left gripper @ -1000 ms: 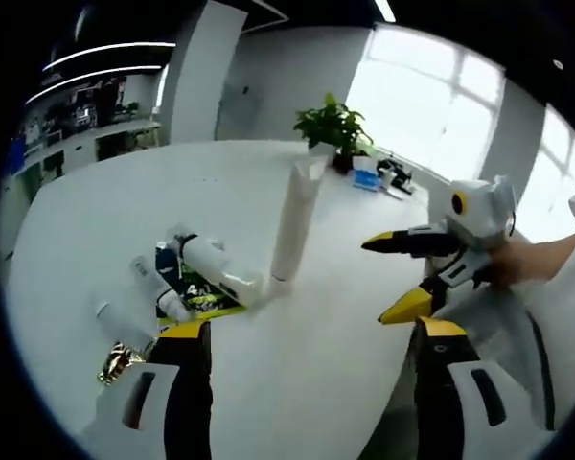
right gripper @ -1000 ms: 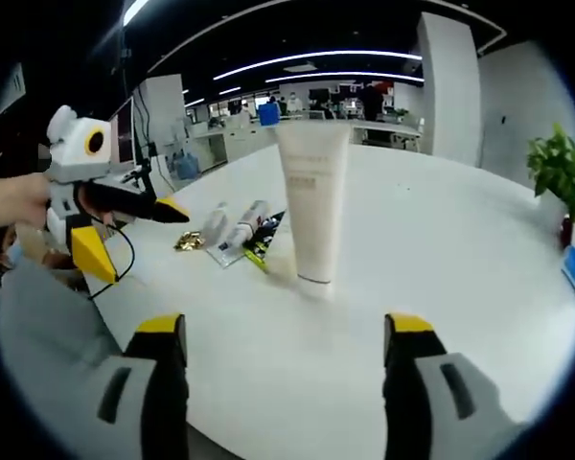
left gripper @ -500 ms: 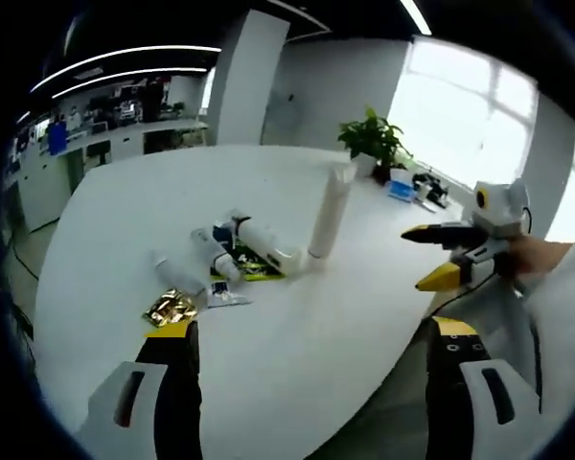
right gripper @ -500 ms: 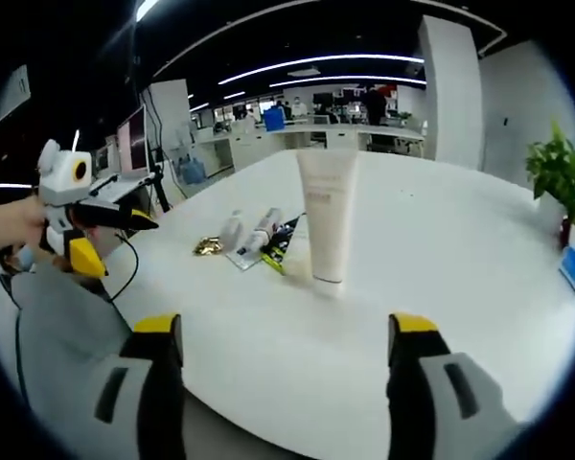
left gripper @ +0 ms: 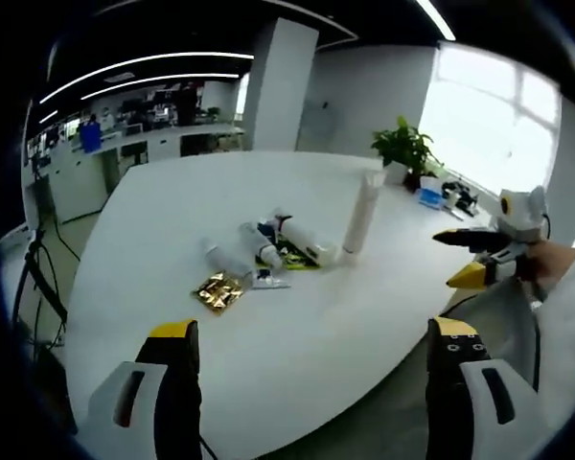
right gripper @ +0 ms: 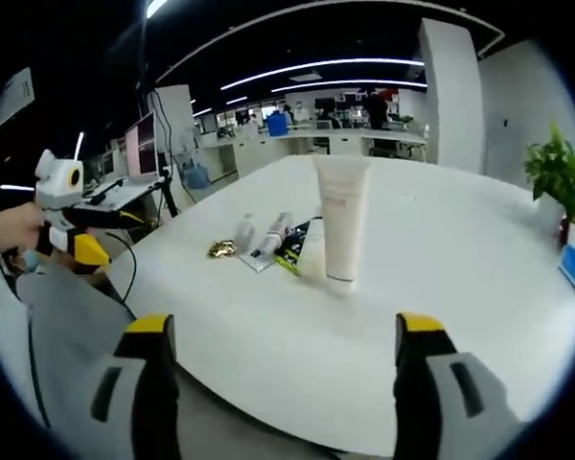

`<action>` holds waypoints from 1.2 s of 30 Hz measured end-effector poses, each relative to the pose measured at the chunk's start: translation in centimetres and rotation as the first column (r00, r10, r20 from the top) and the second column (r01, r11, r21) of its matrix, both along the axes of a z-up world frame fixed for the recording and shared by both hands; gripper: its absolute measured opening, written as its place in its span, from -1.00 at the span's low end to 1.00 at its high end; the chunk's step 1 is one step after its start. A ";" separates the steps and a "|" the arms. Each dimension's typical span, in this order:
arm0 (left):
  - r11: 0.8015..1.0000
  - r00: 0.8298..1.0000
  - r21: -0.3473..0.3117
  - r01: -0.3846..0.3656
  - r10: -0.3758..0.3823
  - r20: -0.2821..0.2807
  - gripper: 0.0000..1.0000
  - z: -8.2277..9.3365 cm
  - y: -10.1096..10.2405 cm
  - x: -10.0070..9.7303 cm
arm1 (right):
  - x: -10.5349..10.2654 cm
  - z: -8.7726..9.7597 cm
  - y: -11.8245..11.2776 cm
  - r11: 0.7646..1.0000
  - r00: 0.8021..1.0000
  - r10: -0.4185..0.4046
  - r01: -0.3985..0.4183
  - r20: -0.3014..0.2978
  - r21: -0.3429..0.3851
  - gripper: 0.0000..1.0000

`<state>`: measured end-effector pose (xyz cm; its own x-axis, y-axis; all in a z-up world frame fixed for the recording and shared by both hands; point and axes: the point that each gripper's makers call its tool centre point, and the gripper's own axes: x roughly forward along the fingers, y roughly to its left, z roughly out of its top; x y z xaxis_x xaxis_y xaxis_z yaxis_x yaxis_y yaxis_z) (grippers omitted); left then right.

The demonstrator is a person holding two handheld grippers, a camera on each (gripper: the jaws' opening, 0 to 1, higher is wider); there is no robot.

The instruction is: Arrange the skincare products in the storage area until every visible bottle or jar stands upright without overlapping.

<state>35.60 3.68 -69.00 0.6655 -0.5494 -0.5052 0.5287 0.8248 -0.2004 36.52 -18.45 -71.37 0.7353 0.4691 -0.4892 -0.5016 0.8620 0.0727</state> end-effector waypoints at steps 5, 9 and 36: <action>0.999 0.999 0.019 -0.032 0.032 0.008 0.94 -0.7 1.4 -0.2 | 0.1 -0.4 -0.6 0.999 1.000 -0.020 0.020 -0.018 -0.029 0.85; 0.999 0.999 0.000 -0.050 0.050 0.023 0.94 -1.1 2.3 0.3 | 0.3 -0.6 -1.0 0.998 0.999 -0.048 0.047 -0.024 -0.032 0.86; 0.995 0.997 0.074 -0.065 0.062 0.050 0.94 -2.0 1.7 0.0 | 2.9 1.1 -1.8 1.000 1.000 -0.002 0.002 -0.020 0.009 0.84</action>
